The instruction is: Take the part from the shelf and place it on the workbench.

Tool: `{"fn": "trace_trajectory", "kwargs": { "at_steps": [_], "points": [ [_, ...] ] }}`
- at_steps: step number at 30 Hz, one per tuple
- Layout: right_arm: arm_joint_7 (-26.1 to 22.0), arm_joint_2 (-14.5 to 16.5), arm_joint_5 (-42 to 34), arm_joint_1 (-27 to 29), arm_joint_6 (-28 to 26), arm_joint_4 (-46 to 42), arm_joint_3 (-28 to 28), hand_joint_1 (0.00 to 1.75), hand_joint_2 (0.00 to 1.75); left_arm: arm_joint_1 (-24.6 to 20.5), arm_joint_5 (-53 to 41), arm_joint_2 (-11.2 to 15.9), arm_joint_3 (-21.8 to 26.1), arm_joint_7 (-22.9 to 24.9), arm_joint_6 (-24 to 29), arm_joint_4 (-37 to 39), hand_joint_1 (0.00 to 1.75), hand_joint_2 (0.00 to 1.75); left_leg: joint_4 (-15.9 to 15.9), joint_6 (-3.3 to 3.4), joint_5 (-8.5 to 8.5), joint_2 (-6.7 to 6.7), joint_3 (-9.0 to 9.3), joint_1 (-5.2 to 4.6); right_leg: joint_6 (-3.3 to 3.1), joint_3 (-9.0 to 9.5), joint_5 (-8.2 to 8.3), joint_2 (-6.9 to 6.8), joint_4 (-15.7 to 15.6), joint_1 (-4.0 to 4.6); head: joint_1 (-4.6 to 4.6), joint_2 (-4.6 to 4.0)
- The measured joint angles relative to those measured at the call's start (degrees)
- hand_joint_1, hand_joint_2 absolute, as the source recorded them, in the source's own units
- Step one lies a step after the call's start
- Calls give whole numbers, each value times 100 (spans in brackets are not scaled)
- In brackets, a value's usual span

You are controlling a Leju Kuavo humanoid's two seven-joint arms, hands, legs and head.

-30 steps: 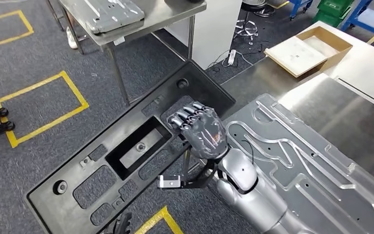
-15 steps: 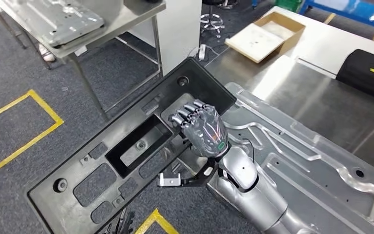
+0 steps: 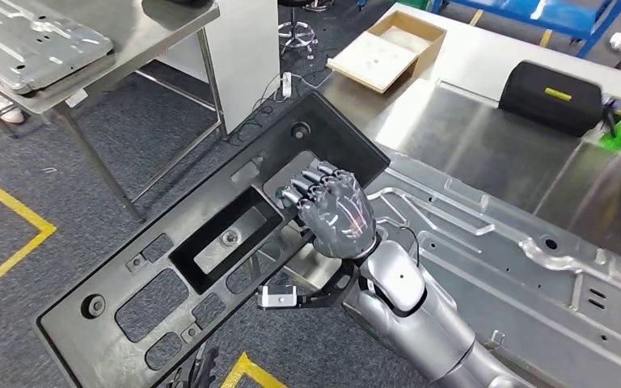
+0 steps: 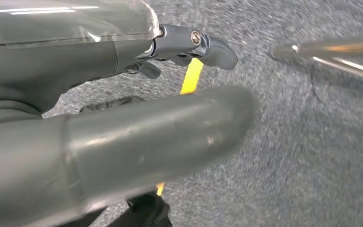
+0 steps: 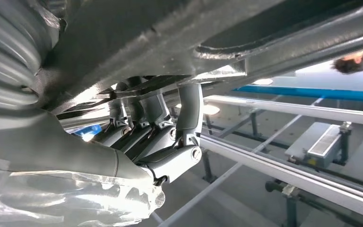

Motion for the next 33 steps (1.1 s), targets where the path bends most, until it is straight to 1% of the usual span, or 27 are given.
{"fn": "trace_trajectory", "kwargs": {
  "at_steps": [1,2,3,4,5,6,8,9,10,12,13,15,17,18,19,20,21,23,24,25,26,27,28,30,31,32,33],
  "points": [
    [0,-1,0,-3,0,-3,-1,175,175,5,0,3,0,-1,0,0,0,0,-7,19,3,73,-1,-14,16,-164,-178,-176,348,9,13,0],
    [0,-1,-1,0,0,-2,-1,175,175,16,0,7,0,-1,0,0,0,0,-8,31,2,152,-4,-27,29,-339,-336,-278,716,4,17,0],
    [0,-1,-1,6,0,2,0,175,175,26,0,10,0,0,0,0,0,0,-6,33,-1,231,-7,-36,33,-464,-417,-330,984,1,17,0],
    [0,-2,-1,14,0,6,1,175,175,31,0,13,0,1,0,0,0,0,-6,33,-6,307,-6,-42,30,-496,-396,-354,1065,1,18,0],
    [0,-3,0,16,0,9,1,175,175,29,0,15,0,1,0,0,0,0,-6,31,-13,378,-1,-46,17,-415,-278,-372,928,4,18,0],
    [0,-4,0,13,0,10,1,175,175,23,0,14,-1,1,0,0,0,0,-6,26,-23,442,10,-49,-9,-227,-92,-424,590,14,18,0],
    [0,-3,0,-3,0,5,-1,175,175,11,0,13,-2,0,0,0,0,0,-7,-1,-49,549,36,-68,-84,177,156,-668,-164,78,16,0],
    [0,-3,-1,-10,0,2,-1,175,175,6,0,13,-2,0,0,0,0,0,-11,-24,-60,595,48,-80,-121,290,201,-755,-391,115,16,0],
    [0,-3,-1,-13,0,-1,-1,175,175,5,0,13,-2,-1,0,0,0,0,-19,-51,-69,644,60,-92,-148,322,189,-789,-479,147,15,0],
    [0,-4,-1,-13,-1,-4,-1,175,175,2,0,12,-3,-1,0,0,0,0,-43,-108,-90,746,86,-107,-194,320,208,-657,-508,145,15,0],
    [-1,-4,-1,-13,-3,-5,-1,175,175,-1,0,12,-4,-2,0,0,0,0,-23,-137,-127,724,95,-103,-219,336,224,-594,-539,127,15,0],
    [-1,1,-3,-18,-9,-5,1,175,175,-3,0,14,-5,-5,0,0,0,0,287,-178,-351,513,-20,-88,-282,371,258,-471,-594,81,11,0],
    [-1,8,-9,-11,-13,-4,3,175,175,29,0,20,-7,-9,0,0,0,0,972,-194,-680,266,-334,-75,-313,370,264,-336,-593,72,8,0],
    [-2,11,-10,1,-13,-2,4,175,175,52,0,23,-7,-8,2,0,0,0,1274,-201,-766,213,-492,-74,-318,367,263,-255,-584,72,9,0],
    [-2,10,-12,14,-13,-1,5,175,175,72,0,26,-7,-8,5,0,0,0,1427,-205,-755,187,-588,-74,-319,365,260,-171,-574,73,9,0],
    [-2,10,-15,22,-14,1,6,175,175,82,0,27,-7,-9,10,0,0,0,1362,-204,-627,171,-587,-74,-316,363,257,-87,-558,72,9,0],
    [-2,9,-20,27,-14,2,6,175,175,84,1,27,-7,-11,17,0,0,0,1109,-197,-417,141,-497,-70,-307,362,250,-5,-538,69,9,0],
    [-2,9,-44,24,-16,-1,5,175,175,81,6,32,-9,-16,32,0,0,0,425,-175,-66,-72,-228,-50,-272,342,225,140,-474,68,10,0],
    [-4,13,-56,23,-18,-3,5,175,175,79,10,34,-10,-18,38,0,0,0,205,-166,4,-182,-135,-40,-245,315,219,201,-445,64,9,0],
    [-7,15,-67,23,-21,-5,4,175,175,79,15,37,-12,-21,42,0,0,0,98,-154,7,-261,-92,-38,-214,286,220,260,-428,59,10,0],
    [-10,18,-74,26,-24,-6,2,175,175,77,17,38,-15,-24,44,0,0,0,74,-141,-6,-273,-79,-47,-176,259,233,318,-427,52,10,0],
    [-14,19,-78,30,-26,-7,-2,175,175,73,19,33,-19,-27,46,0,0,0,57,-112,5,-220,-71,-45,-138,241,249,370,-440,42,9,0],
    [-17,17,-81,36,-28,-9,-8,175,175,65,22,30,-25,-30,49,-1,0,0,26,-78,24,-163,-60,-39,-105,231,247,333,-432,46,12,0],
    [-15,14,-91,28,-28,-16,-23,175,175,48,28,22,-36,-34,52,-2,0,0,-36,-7,60,-33,-35,-18,-38,116,91,42,-195,58,38,0],
    [-9,13,-102,24,-27,-17,-34,175,175,47,32,24,-38,-36,53,-2,0,0,-49,15,65,38,-29,-24,-6,-17,-68,-147,91,50,50,0],
    [-1,13,-119,16,-26,-13,-50,175,175,52,33,24,-39,-37,52,-2,0,0,-52,30,63,110,-30,-30,28,-188,-241,-265,435,34,62,0],
    [9,10,-139,13,-25,-2,-71,175,175,59,34,26,-39,-37,52,-2,0,0,-51,38,57,187,-31,-34,55,-353,-370,-315,763,14,62,0]
  ]
}}
